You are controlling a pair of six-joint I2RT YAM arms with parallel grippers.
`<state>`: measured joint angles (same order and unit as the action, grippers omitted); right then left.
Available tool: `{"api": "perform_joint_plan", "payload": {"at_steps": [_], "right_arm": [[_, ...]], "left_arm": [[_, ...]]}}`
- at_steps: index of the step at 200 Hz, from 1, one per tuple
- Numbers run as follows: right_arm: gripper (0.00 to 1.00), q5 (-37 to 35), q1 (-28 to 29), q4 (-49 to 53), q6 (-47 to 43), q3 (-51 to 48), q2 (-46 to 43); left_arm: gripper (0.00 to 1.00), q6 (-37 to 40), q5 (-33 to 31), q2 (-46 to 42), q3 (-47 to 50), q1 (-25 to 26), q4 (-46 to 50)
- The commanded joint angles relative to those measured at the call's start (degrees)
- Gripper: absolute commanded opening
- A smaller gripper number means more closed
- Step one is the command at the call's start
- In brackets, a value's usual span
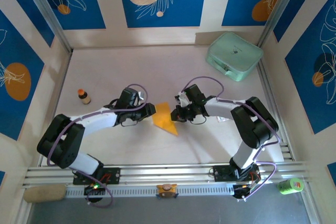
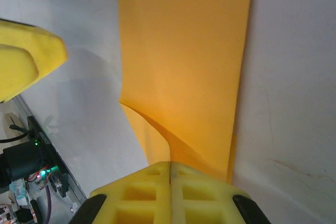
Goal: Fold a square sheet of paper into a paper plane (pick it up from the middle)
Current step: Third fold the triangle at the center of the table.
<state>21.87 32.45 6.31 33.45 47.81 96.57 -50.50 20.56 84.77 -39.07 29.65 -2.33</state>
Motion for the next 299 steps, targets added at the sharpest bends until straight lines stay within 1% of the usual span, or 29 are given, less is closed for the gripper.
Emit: {"api": "perform_joint_plan", "payload": {"at_steps": [1,23,62,144,183,208,224,243,257,275,299], "right_arm": [[0.04,2.40,-0.52,-2.50,0.53,-1.76,-2.20],[0.04,3.93,-1.19,-5.27,1.75,-3.50,-3.13],[0.03,6.01,-2.40,-8.46,3.26,-5.67,-4.12],[0.03,8.61,-4.32,-12.33,4.96,-8.33,-4.72],[0.03,9.11,-4.81,-12.76,5.04,-8.98,-4.70],[0.03,8.98,-4.94,-12.72,5.04,-9.32,-4.77],[0.04,8.57,-4.98,-12.14,4.83,-9.41,-4.76],[0.07,7.45,-4.94,-10.85,4.35,-9.32,-5.14],[0.12,5.14,-4.87,-9.14,3.87,-9.32,-6.13],[0.21,1.29,-4.63,-6.03,2.91,-9.20,-8.51],[0.30,-3.92,-4.33,-3.13,2.20,-9.35,-13.16]], "left_arm": [[0.52,0.48,2.63,0.66,0.27,-1.13,-1.55],[0.57,0.49,3.33,1.07,-0.11,-1.52,-1.54],[0.59,-0.19,5.64,3.82,-0.91,-1.61,-3.23],[0.58,-0.50,7.74,8.08,-2.14,-1.60,-5.13],[0.54,-1.11,8.69,9.78,-2.68,-1.61,-6.74],[0.47,-1.53,9.02,10.46,-2.94,-1.57,-7.47],[0.38,-1.94,8.78,10.51,-2.70,-1.61,-8.06],[0.26,-2.65,8.62,10.17,-2.20,-1.61,-9.32],[0.18,-3.19,8.17,9.89,-1.81,-1.61,-10.01],[0.11,-3.88,7.13,8.97,-1.28,-1.57,-10.24],[0.09,-5.98,6.63,7.40,-1.08,-1.31,-10.77]]}}
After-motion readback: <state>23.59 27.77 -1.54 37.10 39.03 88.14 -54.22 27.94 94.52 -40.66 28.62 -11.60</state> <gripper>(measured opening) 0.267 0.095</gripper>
